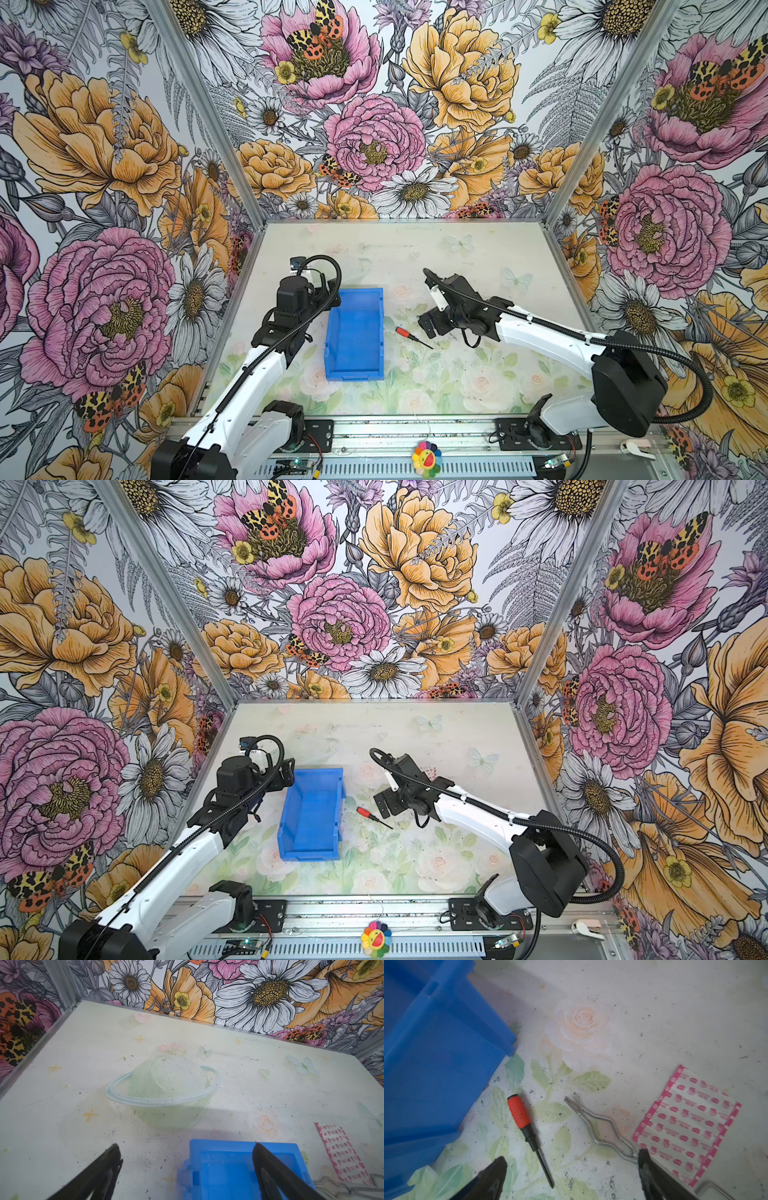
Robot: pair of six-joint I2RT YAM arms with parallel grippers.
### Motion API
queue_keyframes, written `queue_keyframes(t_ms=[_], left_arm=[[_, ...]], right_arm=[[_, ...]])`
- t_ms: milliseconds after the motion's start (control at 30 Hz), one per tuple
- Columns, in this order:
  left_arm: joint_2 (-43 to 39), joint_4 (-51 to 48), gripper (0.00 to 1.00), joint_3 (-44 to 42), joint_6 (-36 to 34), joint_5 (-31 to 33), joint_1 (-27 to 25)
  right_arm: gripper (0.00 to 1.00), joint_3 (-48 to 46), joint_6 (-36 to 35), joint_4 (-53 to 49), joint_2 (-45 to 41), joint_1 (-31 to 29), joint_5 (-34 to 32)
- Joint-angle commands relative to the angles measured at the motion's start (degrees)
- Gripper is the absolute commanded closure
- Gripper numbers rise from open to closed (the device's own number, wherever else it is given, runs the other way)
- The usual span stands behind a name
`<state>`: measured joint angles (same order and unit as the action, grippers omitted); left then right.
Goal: Put the screwdriver in the bin
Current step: 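Reach the right gripper down to the red-handled screwdriver and grasp its handle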
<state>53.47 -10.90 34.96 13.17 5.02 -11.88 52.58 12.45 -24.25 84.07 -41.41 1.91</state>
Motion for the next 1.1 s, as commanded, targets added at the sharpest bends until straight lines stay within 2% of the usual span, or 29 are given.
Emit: queue_keyframes(t_ms=[0,167,233,500,600,933,1067], left_arm=[[-1.82,-1.85,0.01,2.04,0.54,-2.38,-0.07],[-2.91,-1.94,0.01,1.87,0.65,-3.56,0.26],[-3.49,-2.07,0.01,1.60,0.55,-3.79,0.13],[-7.01,-3.73,0.01,0.46,0.00,-3.01,0.20],[-7.58,-3.78,0.01,0.46,0.10,-2.76,0.27],[-9.08,-4.14,0.01,0.37,-0.47,-0.85,-0.70],[-9.35,-4.03,0.01,0.35,-0.60,-0.32,-1.45]], right_arm=[[0.00,3.02,-1.28,-0.45,3.33,-1.82,4.15],[0.01,6.00,-1.21,-0.35,9.55,-3.69,6.16],[0.04,7.10,-0.98,-0.29,11.87,-5.79,6.59],[0.15,10.33,-0.05,0.12,17.84,-6.67,6.35],[0.26,10.99,1.46,0.72,19.46,-6.58,5.72],[0.44,10.30,4.14,2.67,22.21,-6.65,3.95],[0.56,10.35,5.31,3.07,23.37,-6.67,3.68]])
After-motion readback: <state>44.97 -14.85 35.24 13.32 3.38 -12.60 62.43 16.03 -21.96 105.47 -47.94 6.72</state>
